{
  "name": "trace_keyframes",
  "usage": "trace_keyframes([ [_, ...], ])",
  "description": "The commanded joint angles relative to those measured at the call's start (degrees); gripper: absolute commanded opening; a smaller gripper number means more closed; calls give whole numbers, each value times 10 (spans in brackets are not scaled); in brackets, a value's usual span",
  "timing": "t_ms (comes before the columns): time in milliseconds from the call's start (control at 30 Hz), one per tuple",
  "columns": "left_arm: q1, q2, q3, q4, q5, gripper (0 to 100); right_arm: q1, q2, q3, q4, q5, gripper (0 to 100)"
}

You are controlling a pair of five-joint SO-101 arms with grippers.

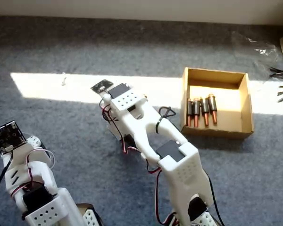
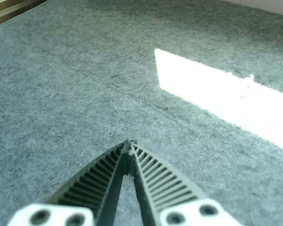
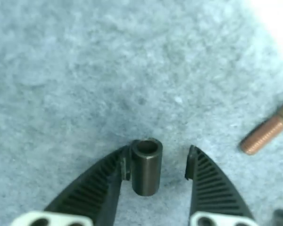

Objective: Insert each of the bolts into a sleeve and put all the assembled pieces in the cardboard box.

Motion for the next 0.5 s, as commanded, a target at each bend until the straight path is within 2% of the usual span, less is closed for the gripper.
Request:
trace_keyframes([
  [0, 7, -6, -4, -13, 2, 5, 0, -8, -24, 7, -45, 170],
  [133, 7, -6, -4, -13, 2, 5, -6, -9, -27, 31, -71, 170],
  [467, 7, -6, -4, -13, 2, 5, -34, -10, -27, 40, -68, 170],
])
